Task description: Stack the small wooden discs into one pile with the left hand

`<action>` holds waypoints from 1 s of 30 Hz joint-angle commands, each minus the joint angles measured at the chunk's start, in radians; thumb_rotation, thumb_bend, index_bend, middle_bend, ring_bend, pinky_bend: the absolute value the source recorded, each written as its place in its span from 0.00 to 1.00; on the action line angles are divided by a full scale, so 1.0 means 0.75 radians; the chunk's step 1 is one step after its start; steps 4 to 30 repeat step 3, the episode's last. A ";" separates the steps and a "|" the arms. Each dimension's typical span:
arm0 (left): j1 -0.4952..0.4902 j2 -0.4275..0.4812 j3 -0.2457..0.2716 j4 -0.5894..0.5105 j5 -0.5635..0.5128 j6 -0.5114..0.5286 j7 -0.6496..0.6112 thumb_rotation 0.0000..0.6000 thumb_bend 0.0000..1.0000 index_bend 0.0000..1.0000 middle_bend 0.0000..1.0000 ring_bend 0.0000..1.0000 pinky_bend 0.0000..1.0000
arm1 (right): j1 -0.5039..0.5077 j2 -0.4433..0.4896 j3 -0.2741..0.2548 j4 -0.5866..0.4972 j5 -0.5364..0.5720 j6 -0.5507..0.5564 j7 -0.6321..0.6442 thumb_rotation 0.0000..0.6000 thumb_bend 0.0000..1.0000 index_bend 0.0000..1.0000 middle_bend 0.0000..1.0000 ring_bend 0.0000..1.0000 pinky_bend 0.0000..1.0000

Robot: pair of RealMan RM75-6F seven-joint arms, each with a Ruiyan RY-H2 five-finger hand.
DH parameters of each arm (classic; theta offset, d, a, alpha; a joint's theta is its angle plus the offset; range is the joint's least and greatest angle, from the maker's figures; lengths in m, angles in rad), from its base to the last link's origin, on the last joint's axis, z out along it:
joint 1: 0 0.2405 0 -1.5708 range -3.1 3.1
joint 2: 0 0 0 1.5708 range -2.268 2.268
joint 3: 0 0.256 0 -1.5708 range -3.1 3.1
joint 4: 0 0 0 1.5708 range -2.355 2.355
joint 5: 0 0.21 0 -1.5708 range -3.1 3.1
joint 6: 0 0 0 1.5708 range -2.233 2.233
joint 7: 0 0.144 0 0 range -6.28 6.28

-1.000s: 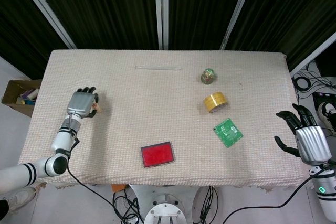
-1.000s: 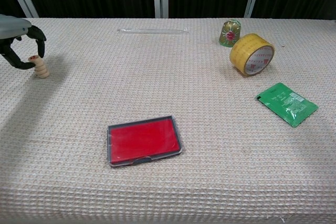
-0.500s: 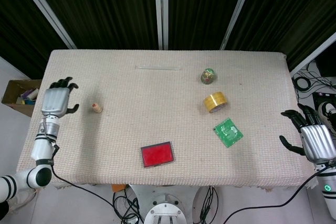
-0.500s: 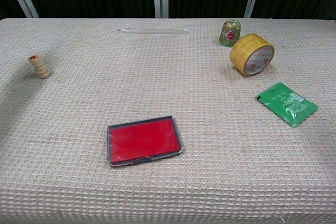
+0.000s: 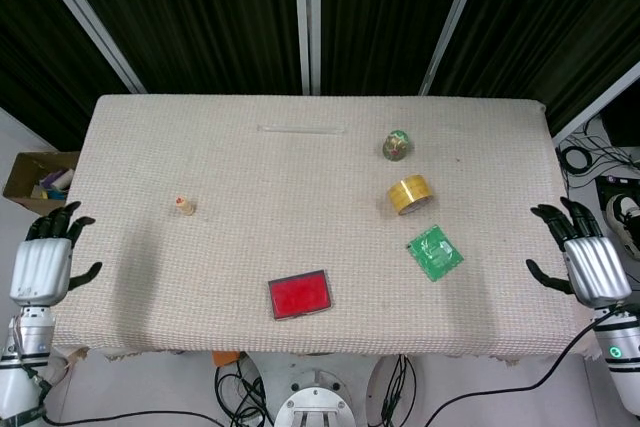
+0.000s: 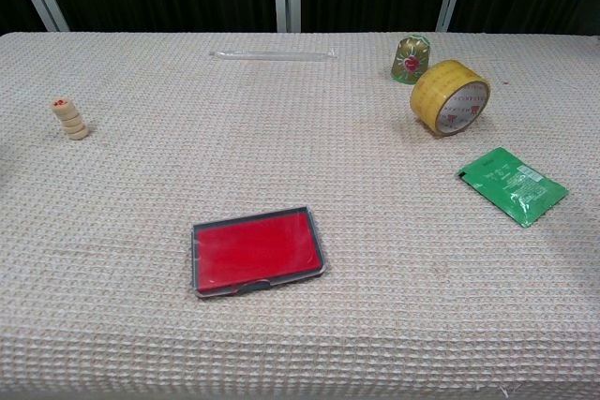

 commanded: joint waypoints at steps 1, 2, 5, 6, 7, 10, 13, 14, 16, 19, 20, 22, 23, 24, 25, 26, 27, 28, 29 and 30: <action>0.070 0.000 0.039 -0.042 0.068 0.056 0.012 1.00 0.17 0.28 0.12 0.12 0.19 | -0.021 -0.016 -0.013 -0.014 -0.016 0.031 -0.017 1.00 0.24 0.16 0.17 0.00 0.09; 0.082 -0.004 0.042 -0.044 0.079 0.065 0.021 1.00 0.17 0.28 0.12 0.12 0.19 | -0.026 -0.019 -0.015 -0.016 -0.019 0.038 -0.021 1.00 0.24 0.16 0.17 0.00 0.09; 0.092 -0.008 0.043 -0.046 0.089 0.071 0.031 1.00 0.17 0.28 0.12 0.12 0.19 | -0.030 -0.022 -0.017 -0.017 -0.020 0.043 -0.025 1.00 0.24 0.16 0.18 0.00 0.09; 0.092 -0.008 0.043 -0.046 0.089 0.071 0.031 1.00 0.17 0.28 0.12 0.12 0.19 | -0.030 -0.022 -0.017 -0.017 -0.020 0.043 -0.025 1.00 0.24 0.16 0.18 0.00 0.09; 0.092 -0.008 0.043 -0.046 0.089 0.071 0.031 1.00 0.17 0.28 0.12 0.12 0.19 | -0.030 -0.022 -0.017 -0.017 -0.020 0.043 -0.025 1.00 0.24 0.16 0.18 0.00 0.09; 0.092 -0.008 0.043 -0.046 0.089 0.071 0.031 1.00 0.17 0.28 0.12 0.12 0.19 | -0.030 -0.022 -0.017 -0.017 -0.020 0.043 -0.025 1.00 0.24 0.16 0.18 0.00 0.09; 0.092 -0.008 0.043 -0.046 0.089 0.071 0.031 1.00 0.17 0.28 0.12 0.12 0.19 | -0.030 -0.022 -0.017 -0.017 -0.020 0.043 -0.025 1.00 0.24 0.16 0.18 0.00 0.09; 0.092 -0.008 0.043 -0.046 0.089 0.071 0.031 1.00 0.17 0.28 0.12 0.12 0.19 | -0.030 -0.022 -0.017 -0.017 -0.020 0.043 -0.025 1.00 0.24 0.16 0.18 0.00 0.09; 0.092 -0.008 0.043 -0.046 0.089 0.071 0.031 1.00 0.17 0.28 0.12 0.12 0.19 | -0.030 -0.022 -0.017 -0.017 -0.020 0.043 -0.025 1.00 0.24 0.16 0.18 0.00 0.09; 0.092 -0.008 0.043 -0.046 0.089 0.071 0.031 1.00 0.17 0.28 0.12 0.12 0.19 | -0.030 -0.022 -0.017 -0.017 -0.020 0.043 -0.025 1.00 0.24 0.16 0.18 0.00 0.09; 0.092 -0.008 0.043 -0.046 0.089 0.071 0.031 1.00 0.17 0.28 0.12 0.12 0.19 | -0.030 -0.022 -0.017 -0.017 -0.020 0.043 -0.025 1.00 0.24 0.16 0.18 0.00 0.09; 0.092 -0.008 0.043 -0.046 0.089 0.071 0.031 1.00 0.17 0.28 0.12 0.12 0.19 | -0.030 -0.022 -0.017 -0.017 -0.020 0.043 -0.025 1.00 0.24 0.16 0.18 0.00 0.09; 0.092 -0.008 0.043 -0.046 0.089 0.071 0.031 1.00 0.17 0.28 0.12 0.12 0.19 | -0.030 -0.022 -0.017 -0.017 -0.020 0.043 -0.025 1.00 0.24 0.16 0.18 0.00 0.09; 0.092 -0.008 0.043 -0.046 0.089 0.071 0.031 1.00 0.17 0.28 0.12 0.12 0.19 | -0.030 -0.022 -0.017 -0.017 -0.020 0.043 -0.025 1.00 0.24 0.16 0.18 0.00 0.09; 0.092 -0.008 0.043 -0.046 0.089 0.071 0.031 1.00 0.17 0.28 0.12 0.12 0.19 | -0.030 -0.022 -0.017 -0.017 -0.020 0.043 -0.025 1.00 0.24 0.16 0.18 0.00 0.09; 0.092 -0.008 0.043 -0.046 0.089 0.071 0.031 1.00 0.17 0.28 0.12 0.12 0.19 | -0.030 -0.022 -0.017 -0.017 -0.020 0.043 -0.025 1.00 0.24 0.16 0.18 0.00 0.09; 0.092 -0.008 0.043 -0.046 0.089 0.071 0.031 1.00 0.17 0.28 0.12 0.12 0.19 | -0.030 -0.022 -0.017 -0.017 -0.020 0.043 -0.025 1.00 0.24 0.16 0.18 0.00 0.09; 0.092 -0.008 0.043 -0.046 0.089 0.071 0.031 1.00 0.17 0.28 0.12 0.12 0.19 | -0.030 -0.022 -0.017 -0.017 -0.020 0.043 -0.025 1.00 0.24 0.16 0.18 0.00 0.09; 0.092 -0.008 0.043 -0.046 0.089 0.071 0.031 1.00 0.17 0.28 0.12 0.12 0.19 | -0.030 -0.022 -0.017 -0.017 -0.020 0.043 -0.025 1.00 0.24 0.16 0.18 0.00 0.09; 0.092 -0.008 0.043 -0.046 0.089 0.071 0.031 1.00 0.17 0.28 0.12 0.12 0.19 | -0.030 -0.022 -0.017 -0.017 -0.020 0.043 -0.025 1.00 0.24 0.16 0.18 0.00 0.09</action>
